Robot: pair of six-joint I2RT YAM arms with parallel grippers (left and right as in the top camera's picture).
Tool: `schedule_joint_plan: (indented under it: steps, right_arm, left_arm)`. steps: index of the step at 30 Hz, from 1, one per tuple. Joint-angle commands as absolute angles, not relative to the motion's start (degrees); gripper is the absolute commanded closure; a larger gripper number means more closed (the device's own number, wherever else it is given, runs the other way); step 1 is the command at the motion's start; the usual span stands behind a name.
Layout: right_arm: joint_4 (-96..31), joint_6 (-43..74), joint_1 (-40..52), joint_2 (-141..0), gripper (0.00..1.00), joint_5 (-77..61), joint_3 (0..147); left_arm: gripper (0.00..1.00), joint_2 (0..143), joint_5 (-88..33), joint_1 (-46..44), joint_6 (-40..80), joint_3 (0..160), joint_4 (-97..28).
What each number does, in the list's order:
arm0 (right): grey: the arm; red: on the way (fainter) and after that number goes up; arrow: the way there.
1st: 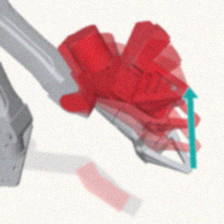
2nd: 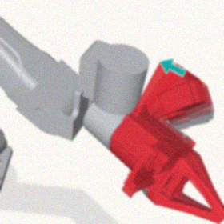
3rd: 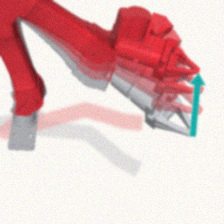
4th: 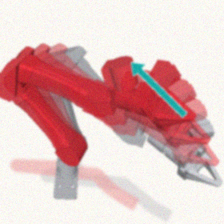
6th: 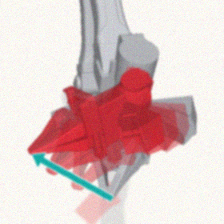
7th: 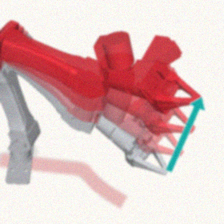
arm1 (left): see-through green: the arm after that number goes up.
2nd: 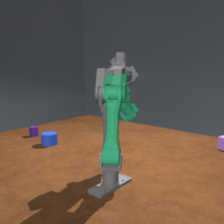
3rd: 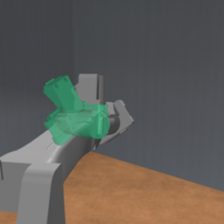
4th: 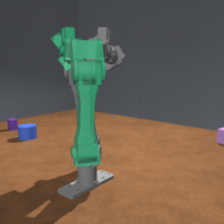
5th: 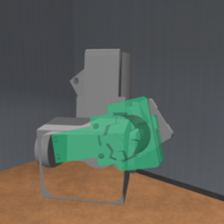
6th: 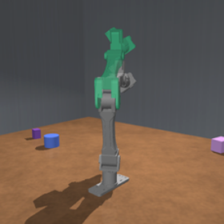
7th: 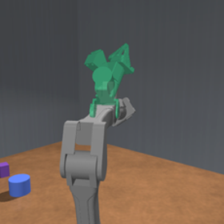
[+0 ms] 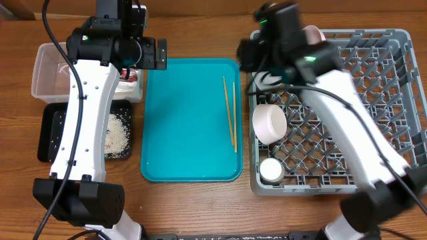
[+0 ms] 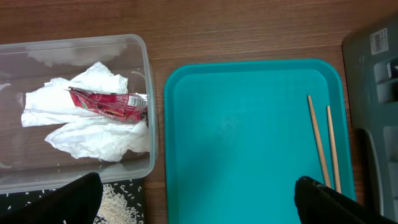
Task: Sort waste into correct bins and load items into the dishwasher
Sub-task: 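Move right gripper back to the teal tray and grasp one chopstick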
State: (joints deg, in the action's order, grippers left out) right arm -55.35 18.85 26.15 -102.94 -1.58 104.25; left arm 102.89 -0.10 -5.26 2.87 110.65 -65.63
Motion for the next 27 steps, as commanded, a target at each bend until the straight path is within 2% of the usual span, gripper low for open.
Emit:
schedule_joint_plan:
  steps: [1, 9, 23, 27]
  right_arm:
    - [-56.6, 26.0, 29.4, -109.8, 0.46, -2.0, 102.7]
    - [-57.1, 29.9, 34.2, -121.1, 0.47, 0.9, 102.7]
    - [-57.4, 31.2, 34.2, -130.4, 0.47, 0.5, 102.7]
    - [-57.6, 31.6, 34.2, -131.5, 0.55, -3.6, 102.7]
  left_arm:
    - [0.00, 102.5, 0.6, -5.3, 3.2, 111.9, -65.6]
    - [0.00, 102.5, 0.6, -5.3, 3.2, 111.9, -65.6]
    - [0.00, 102.5, 0.6, -5.3, 3.2, 111.9, -65.6]
    - [0.00, 102.5, 0.6, -5.3, 3.2, 111.9, -65.6]
